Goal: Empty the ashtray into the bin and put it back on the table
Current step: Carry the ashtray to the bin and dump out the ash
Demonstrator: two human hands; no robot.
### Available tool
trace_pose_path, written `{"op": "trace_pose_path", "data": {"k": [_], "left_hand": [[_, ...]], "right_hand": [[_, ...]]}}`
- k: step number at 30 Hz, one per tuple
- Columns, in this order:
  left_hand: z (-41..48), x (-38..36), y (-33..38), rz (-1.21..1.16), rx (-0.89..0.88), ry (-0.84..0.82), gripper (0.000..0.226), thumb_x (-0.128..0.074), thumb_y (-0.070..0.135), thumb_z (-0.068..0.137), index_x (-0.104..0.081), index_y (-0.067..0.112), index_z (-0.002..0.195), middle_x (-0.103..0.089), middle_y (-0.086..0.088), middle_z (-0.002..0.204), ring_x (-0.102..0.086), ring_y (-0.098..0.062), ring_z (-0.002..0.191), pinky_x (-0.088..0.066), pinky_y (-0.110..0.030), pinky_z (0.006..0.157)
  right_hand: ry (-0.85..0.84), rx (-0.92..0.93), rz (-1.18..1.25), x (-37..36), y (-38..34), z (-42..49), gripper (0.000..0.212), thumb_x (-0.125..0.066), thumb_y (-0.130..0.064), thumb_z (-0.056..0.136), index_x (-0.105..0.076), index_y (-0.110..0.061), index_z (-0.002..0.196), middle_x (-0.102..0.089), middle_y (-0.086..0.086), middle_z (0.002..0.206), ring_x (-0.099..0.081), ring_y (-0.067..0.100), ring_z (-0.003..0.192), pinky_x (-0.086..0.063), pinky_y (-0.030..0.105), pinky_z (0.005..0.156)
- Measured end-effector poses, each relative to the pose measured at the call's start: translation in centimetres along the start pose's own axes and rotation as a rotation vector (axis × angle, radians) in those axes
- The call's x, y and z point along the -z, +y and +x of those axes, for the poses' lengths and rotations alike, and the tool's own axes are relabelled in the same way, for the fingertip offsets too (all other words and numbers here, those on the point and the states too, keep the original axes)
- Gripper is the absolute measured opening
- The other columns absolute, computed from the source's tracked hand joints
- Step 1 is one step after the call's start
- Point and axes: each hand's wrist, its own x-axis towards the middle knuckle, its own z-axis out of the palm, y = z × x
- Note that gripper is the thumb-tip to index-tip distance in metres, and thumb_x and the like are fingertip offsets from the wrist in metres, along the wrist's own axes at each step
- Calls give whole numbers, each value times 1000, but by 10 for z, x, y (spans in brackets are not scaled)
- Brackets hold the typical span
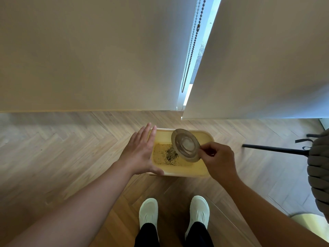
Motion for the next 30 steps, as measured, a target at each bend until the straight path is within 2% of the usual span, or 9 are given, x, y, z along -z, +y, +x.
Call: {"op": "trace_pose_path", "data": {"k": [2, 6, 9, 13, 17, 21, 23, 25, 30], "left_hand": [[1, 1, 2, -6, -22, 33, 146, -73, 79, 52, 15, 23, 153, 15, -3, 165, 13, -20, 151, 0, -38, 123], [1, 3, 6, -28, -78, 79, 133, -73, 74, 60, 4, 22, 155, 0, -2, 166, 3, -19, 152, -7, -39, 124], [-2, 3, 8, -61, -127, 100, 126, -74, 70, 64, -2, 22, 156, -8, 0, 165, -3, -17, 152, -10, -37, 123], [-3, 2, 14, -93, -173, 131, 122, -76, 68, 64, -9, 22, 155, -20, 2, 161, -13, -16, 149, -13, -30, 119], [-3, 2, 17, -120, -177, 140, 122, -76, 69, 64, -11, 19, 155, -31, 2, 155, -24, -15, 144, -23, -31, 119], [-3, 2, 19, -161, -157, 140, 120, -77, 66, 64, -16, 17, 156, -40, 2, 148, -33, -16, 137, -34, -35, 115], [-4, 3, 19, -187, -154, 155, 117, -79, 63, 64, -20, 18, 155, -45, 2, 144, -38, -16, 132, -39, -38, 111], [-5, 4, 19, -203, -151, 159, 117, -81, 61, 63, -22, 17, 154, -47, 2, 142, -40, -16, 130, -42, -38, 108], [-6, 6, 18, -245, -136, 119, 121, -84, 61, 58, -23, 18, 154, -46, 4, 144, -39, -14, 132, -40, -37, 110]], "right_hand": [[-22, -155, 134, 3, 0, 3, 12, -76, -16, 78, -72, -27, 82, -72, -10, 72, -68, 9, 65, -55, 21, 63], [-43, -349, 376, 6, -4, 6, 23, -73, -9, 81, -67, -30, 80, -73, -5, 74, -71, 12, 68, -55, 18, 54], [-111, -451, 462, 7, -3, 8, 16, -68, -8, 85, -67, -24, 86, -73, 3, 84, -72, 17, 75, -58, 23, 61], [-203, -512, 582, 7, -1, 9, 8, -64, -5, 88, -70, -10, 92, -74, 11, 85, -72, 23, 78, -59, 30, 66], [-256, -532, 652, 4, -2, 10, 7, -63, -4, 88, -68, -2, 94, -71, 14, 82, -68, 25, 76, -60, 36, 71], [-287, -513, 647, 3, -3, 9, 9, -64, -4, 88, -66, -1, 96, -70, 16, 83, -68, 28, 78, -60, 36, 72], [-291, -489, 600, 1, -4, 9, 15, -65, -5, 88, -64, -6, 102, -72, 17, 89, -71, 30, 80, -60, 38, 74], [-299, -459, 532, 0, -4, 8, 29, -67, -7, 87, -59, -14, 114, -72, 16, 93, -72, 28, 79, -61, 39, 73], [-381, -257, 382, -1, -6, 7, 58, -64, -5, 88, -42, -33, 135, -69, 9, 90, -71, 24, 71, -59, 28, 65]]}}
